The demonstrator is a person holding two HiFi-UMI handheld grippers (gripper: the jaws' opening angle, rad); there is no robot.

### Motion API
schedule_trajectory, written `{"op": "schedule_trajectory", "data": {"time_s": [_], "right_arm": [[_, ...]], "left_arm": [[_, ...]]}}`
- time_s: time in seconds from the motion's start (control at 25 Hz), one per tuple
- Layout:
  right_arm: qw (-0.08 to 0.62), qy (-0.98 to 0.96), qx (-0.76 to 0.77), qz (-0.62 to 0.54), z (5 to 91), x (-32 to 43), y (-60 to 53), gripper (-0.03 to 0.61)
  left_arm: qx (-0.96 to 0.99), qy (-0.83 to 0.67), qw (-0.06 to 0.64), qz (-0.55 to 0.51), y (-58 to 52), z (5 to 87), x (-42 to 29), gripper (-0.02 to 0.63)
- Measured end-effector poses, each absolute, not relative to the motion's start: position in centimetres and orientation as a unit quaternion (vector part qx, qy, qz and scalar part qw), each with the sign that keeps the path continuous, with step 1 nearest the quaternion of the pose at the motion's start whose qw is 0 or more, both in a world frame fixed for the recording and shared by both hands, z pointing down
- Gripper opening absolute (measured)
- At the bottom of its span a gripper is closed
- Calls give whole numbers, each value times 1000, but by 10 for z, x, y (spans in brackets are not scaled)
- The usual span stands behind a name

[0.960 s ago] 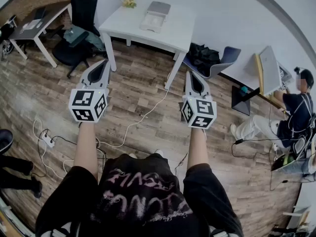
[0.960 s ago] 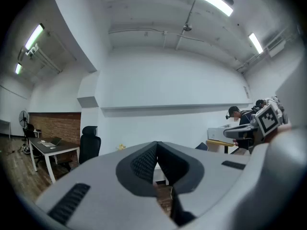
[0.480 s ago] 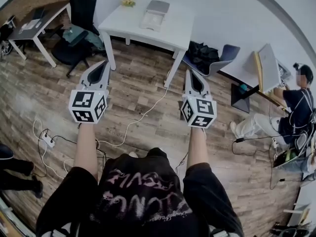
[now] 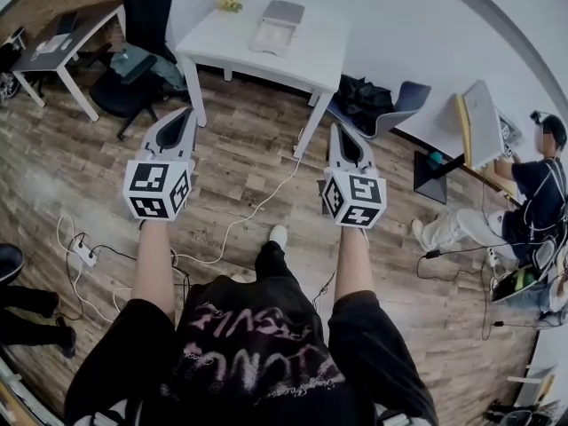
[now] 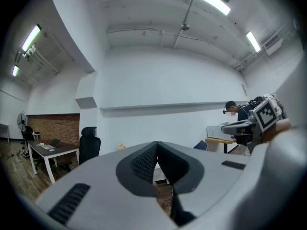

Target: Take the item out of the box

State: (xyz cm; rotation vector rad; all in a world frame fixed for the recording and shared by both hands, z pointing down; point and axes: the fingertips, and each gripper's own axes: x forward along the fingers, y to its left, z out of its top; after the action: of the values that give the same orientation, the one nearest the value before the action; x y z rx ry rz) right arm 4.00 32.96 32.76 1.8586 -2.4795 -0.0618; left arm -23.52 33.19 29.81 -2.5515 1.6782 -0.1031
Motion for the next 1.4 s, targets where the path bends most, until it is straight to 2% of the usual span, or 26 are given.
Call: {"op": "schedule_trajectory", "data": {"time_s": [0.72,1.4], "right_arm": [[10,-802,597,-7,336,56,234,9],[14,-816,578,11,360,95,80,9]], "left_arm": [[-834,550,30,-35,240,305,-217,2],[-824,564,21,-47,97,319,-175,2]]}}
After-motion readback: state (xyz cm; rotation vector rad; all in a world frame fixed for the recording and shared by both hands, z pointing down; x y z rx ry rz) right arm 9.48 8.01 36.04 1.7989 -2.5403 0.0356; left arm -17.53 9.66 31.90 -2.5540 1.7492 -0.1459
